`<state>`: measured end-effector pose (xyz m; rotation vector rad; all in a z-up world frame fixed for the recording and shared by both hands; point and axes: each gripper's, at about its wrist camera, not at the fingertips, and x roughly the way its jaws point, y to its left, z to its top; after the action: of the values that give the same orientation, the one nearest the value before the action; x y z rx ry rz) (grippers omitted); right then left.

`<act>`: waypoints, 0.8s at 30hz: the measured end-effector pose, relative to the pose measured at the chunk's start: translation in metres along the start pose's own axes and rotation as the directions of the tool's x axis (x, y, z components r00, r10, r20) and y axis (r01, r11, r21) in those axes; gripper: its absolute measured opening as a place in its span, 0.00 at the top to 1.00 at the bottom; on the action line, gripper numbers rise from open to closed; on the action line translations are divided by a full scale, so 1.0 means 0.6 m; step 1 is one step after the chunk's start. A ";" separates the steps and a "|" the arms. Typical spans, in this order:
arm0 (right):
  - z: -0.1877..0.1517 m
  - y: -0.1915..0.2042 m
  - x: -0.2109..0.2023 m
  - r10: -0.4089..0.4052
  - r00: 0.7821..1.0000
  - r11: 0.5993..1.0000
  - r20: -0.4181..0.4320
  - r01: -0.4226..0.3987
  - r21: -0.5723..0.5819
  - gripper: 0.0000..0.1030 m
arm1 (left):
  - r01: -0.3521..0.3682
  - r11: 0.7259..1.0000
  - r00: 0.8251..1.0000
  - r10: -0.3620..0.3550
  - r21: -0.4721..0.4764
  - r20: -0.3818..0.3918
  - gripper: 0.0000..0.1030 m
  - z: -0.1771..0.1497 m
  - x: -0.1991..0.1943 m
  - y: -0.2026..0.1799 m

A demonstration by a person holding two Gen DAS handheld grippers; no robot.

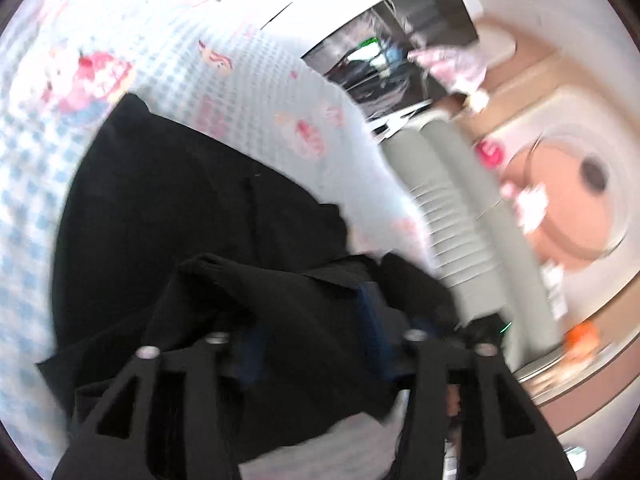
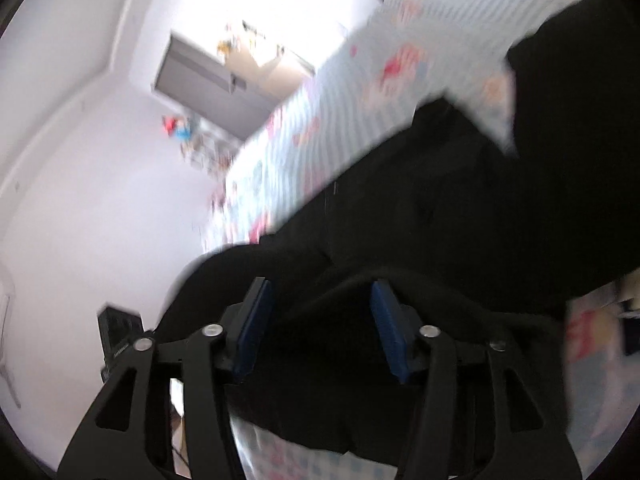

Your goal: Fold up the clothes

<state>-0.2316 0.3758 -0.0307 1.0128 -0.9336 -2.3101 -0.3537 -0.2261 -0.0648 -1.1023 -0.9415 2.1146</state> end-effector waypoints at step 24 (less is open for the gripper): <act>-0.167 -0.144 -0.033 -0.259 0.961 0.965 -0.100 0.261 0.007 0.23 | -0.433 0.881 0.878 0.460 -0.191 0.133 0.25 -0.218 -0.067 0.184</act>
<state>-0.1532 0.4059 -0.1350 1.3145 -0.8280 -2.4388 -0.2398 -0.2789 -0.1878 -1.3337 -1.0216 2.5842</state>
